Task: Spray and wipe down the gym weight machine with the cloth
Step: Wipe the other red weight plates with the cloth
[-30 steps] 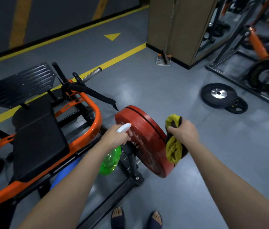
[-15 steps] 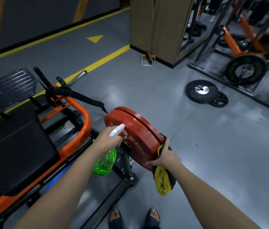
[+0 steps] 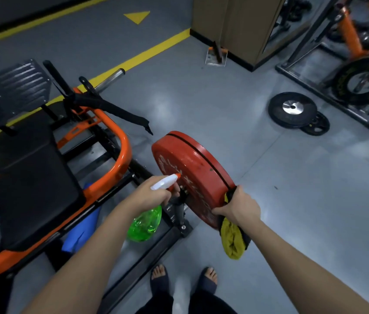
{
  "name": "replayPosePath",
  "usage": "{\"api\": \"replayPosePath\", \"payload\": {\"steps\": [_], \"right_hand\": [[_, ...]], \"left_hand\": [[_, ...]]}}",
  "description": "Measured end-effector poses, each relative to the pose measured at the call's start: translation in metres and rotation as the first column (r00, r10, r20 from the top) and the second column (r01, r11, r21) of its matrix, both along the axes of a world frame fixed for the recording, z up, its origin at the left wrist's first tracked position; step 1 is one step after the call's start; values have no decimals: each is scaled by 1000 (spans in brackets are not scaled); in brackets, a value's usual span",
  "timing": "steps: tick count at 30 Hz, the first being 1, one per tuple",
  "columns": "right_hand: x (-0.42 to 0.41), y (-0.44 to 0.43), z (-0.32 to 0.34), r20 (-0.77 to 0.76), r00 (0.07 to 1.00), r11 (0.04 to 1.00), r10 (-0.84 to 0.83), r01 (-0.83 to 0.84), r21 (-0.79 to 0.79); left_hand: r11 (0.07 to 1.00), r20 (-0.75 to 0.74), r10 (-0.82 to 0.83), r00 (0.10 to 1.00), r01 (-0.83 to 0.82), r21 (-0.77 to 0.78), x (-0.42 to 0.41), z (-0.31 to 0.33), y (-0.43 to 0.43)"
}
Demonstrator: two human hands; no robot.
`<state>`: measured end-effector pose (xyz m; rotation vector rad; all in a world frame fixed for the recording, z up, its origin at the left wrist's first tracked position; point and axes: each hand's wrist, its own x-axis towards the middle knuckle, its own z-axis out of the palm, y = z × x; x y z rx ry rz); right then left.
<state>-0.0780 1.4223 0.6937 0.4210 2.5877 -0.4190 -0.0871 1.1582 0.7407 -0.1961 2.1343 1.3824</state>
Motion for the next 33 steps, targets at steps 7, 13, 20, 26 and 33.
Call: {"api": "replayPosePath", "payload": {"steps": [7, 13, 20, 26, 33], "right_hand": [[-49, -40, 39, 52, 995, 995, 85, -88, 48], [-85, -63, 55, -26, 992, 987, 123, -125, -97], [-32, 31, 37, -142, 932, 906, -334, 276, -321], [26, 100, 20, -61, 940, 941, -336, 332, -67], [50, 93, -4, 40, 926, 917, -376, 378, -131]], "left_hand": [[1000, -69, -31, 997, 31, 0, -23, 16, 2], [999, -125, 43, 991, -45, -12, -24, 32, 2], [991, -80, 29, 996, -39, -127, -11, 23, 39], [966, -45, -39, 998, 26, -259, 6, 6, 94], [885, 64, -332, 941, 335, -325, 17, 4, 119]]}}
